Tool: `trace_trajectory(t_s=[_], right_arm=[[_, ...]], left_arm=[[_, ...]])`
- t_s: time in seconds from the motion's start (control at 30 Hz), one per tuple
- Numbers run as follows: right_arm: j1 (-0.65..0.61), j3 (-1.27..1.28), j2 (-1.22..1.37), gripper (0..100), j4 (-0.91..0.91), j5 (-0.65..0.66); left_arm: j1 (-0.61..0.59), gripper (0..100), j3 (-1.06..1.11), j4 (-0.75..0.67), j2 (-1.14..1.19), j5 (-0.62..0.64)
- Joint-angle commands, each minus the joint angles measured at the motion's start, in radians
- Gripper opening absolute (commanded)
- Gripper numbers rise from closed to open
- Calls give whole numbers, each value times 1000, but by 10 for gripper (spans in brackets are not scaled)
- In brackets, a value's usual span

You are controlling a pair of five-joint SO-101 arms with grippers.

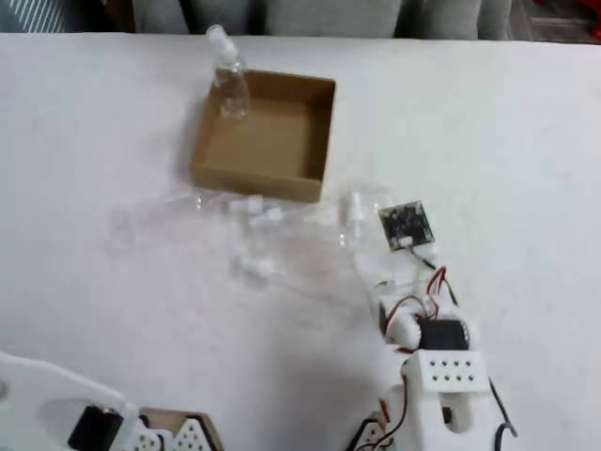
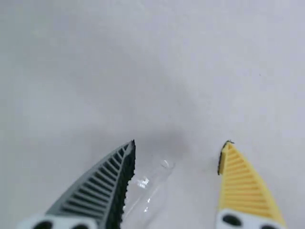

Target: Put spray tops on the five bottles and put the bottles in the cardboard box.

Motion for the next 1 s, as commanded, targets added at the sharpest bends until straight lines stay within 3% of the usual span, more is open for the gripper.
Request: trace_trajectory(t_s=[0.0, 0.13, 0.5, 0.7, 0.97], right_arm=[[-7, -8, -8, 18, -16, 9], [-7, -8, -8, 18, -16, 9], [-5, -8, -4, 18, -16, 9], [-7, -8, -4, 18, -16, 9], [-7, -8, -4, 18, -18, 9]], left_arm=[[-5, 283, -152, 138, 1, -18], [-7, 279, -203, 298, -7, -17], [-13, 273, -209, 265, 42, -12], [-8, 117, -210, 207, 85, -20], [-7, 151, -210, 167, 84, -17]])
